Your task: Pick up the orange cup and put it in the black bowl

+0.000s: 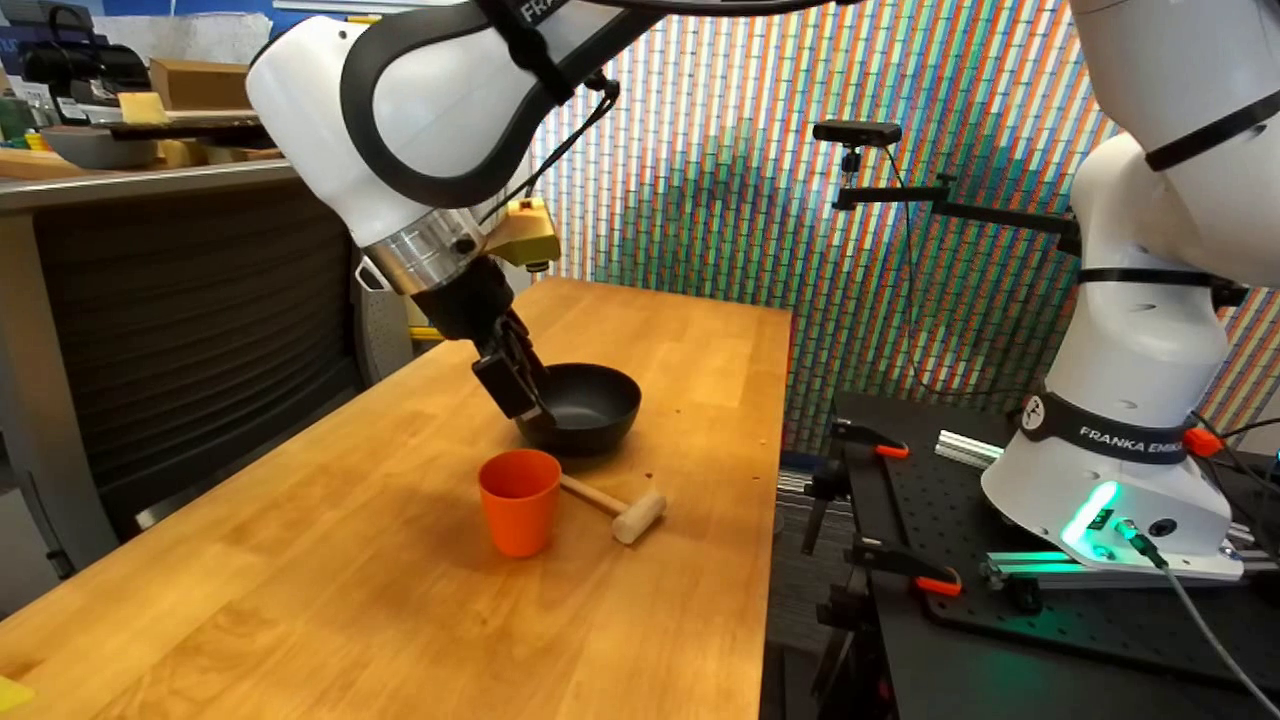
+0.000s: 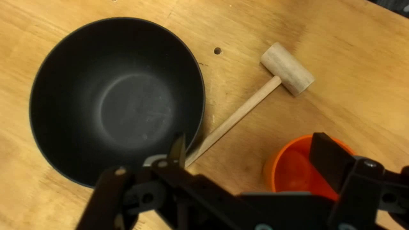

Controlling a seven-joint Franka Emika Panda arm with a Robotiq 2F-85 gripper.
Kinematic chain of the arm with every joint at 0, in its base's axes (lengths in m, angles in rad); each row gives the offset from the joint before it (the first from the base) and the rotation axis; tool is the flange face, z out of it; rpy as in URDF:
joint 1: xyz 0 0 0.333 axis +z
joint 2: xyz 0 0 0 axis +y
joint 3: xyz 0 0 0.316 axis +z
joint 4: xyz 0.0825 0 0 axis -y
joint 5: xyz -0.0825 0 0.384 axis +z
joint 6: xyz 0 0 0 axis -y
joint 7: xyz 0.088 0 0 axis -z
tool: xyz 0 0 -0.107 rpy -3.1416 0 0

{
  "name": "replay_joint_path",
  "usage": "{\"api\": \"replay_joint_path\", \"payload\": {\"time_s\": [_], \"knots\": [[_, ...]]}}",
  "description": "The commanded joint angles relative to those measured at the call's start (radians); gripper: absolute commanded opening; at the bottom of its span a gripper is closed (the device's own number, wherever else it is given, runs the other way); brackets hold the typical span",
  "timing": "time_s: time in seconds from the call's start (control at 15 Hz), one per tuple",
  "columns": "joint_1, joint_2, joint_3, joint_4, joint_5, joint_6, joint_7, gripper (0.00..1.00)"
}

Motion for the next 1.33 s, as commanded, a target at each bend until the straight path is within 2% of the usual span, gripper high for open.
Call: {"api": "replay_joint_path", "payload": {"time_s": [0.0,0.4,0.53,0.87,1.13,1.27], "knots": [[0.004,0.096,0.010,0.144,0.021,-0.083,-0.030,1.00],[0.026,0.198,0.027,0.236,0.035,-0.156,-0.045,1.00],[0.039,0.225,0.027,0.257,0.026,-0.165,-0.049,0.72],[0.060,0.265,0.022,0.297,0.018,-0.162,-0.047,0.33],[0.058,0.268,0.021,0.313,0.018,-0.169,-0.056,0.05],[0.049,0.255,0.017,0.314,0.020,-0.173,-0.061,0.00]]}}
